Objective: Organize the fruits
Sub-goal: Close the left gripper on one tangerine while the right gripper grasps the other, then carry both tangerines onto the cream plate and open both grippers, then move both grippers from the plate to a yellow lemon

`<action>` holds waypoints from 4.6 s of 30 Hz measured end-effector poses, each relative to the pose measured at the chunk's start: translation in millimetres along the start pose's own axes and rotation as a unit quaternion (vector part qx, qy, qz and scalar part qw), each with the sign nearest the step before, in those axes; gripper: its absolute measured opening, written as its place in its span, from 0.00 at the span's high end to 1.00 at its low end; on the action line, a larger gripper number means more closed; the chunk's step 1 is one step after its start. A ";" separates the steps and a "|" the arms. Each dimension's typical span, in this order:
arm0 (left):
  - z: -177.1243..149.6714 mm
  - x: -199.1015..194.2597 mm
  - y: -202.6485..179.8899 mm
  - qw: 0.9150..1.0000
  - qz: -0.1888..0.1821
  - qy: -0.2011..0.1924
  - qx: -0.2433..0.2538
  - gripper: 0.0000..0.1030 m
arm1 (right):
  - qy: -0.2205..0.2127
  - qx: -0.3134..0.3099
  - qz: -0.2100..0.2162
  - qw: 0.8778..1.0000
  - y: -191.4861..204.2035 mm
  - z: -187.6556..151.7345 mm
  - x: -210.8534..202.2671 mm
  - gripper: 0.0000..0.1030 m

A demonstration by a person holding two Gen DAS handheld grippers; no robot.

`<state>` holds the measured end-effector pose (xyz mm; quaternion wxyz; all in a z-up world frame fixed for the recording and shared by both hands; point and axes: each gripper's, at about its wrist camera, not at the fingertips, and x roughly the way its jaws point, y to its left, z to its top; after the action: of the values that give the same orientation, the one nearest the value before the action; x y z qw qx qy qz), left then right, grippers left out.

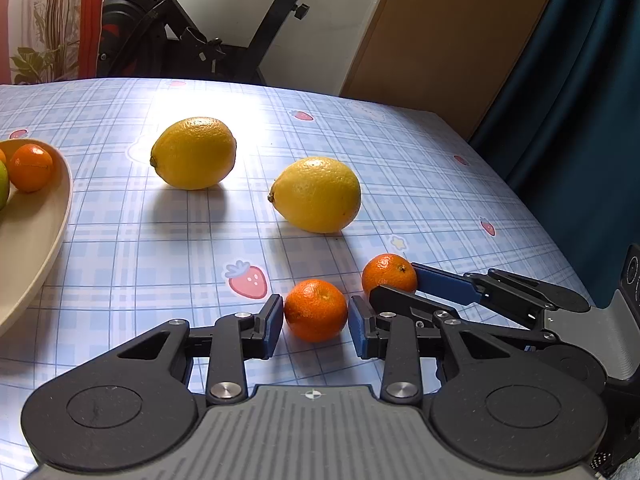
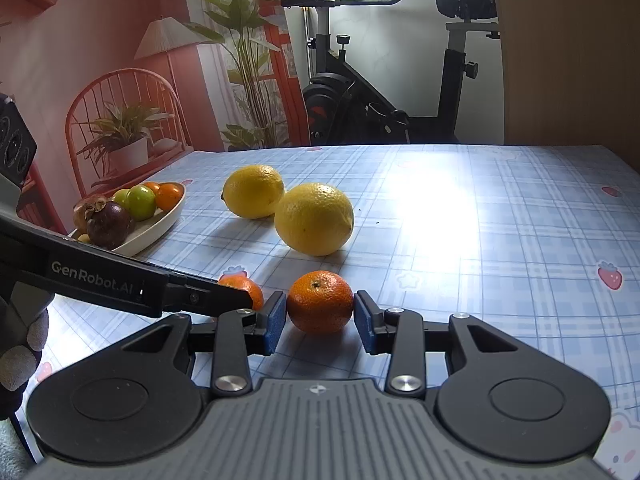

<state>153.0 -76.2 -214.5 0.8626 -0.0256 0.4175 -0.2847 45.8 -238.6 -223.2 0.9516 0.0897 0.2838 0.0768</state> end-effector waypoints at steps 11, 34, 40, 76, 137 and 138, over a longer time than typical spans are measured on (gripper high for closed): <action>-2.4 -5.9 -0.2 1.000 0.015 -0.009 -0.002 0.65 | -0.001 0.003 -0.001 1.000 0.8 -0.3 0.4 0.61; -14.4 -103.4 33.8 0.989 0.069 -0.089 -0.101 0.65 | 0.012 -0.012 0.000 1.000 17.0 12.0 -1.5 0.62; -2.0 -126.0 43.7 0.984 0.075 -0.118 -0.110 0.65 | -0.025 -0.052 0.023 0.998 45.6 52.0 -14.1 0.62; 82.0 -69.3 165.7 0.983 0.110 -0.012 -0.149 0.65 | 0.053 -0.194 0.139 0.970 146.9 79.5 144.6 0.62; 86.1 19.5 26.4 0.996 -0.025 0.023 -0.079 0.63 | 0.010 -0.082 0.021 0.996 -0.7 41.8 54.0 0.43; 86.5 21.0 26.8 0.996 -0.027 0.024 -0.081 0.63 | 0.012 -0.081 0.023 0.996 -1.7 42.3 54.4 0.43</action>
<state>239.5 -81.3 -180.7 0.8394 -0.1000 0.4587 -0.2737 114.4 -234.9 -217.4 0.9504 0.0176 0.2854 0.1225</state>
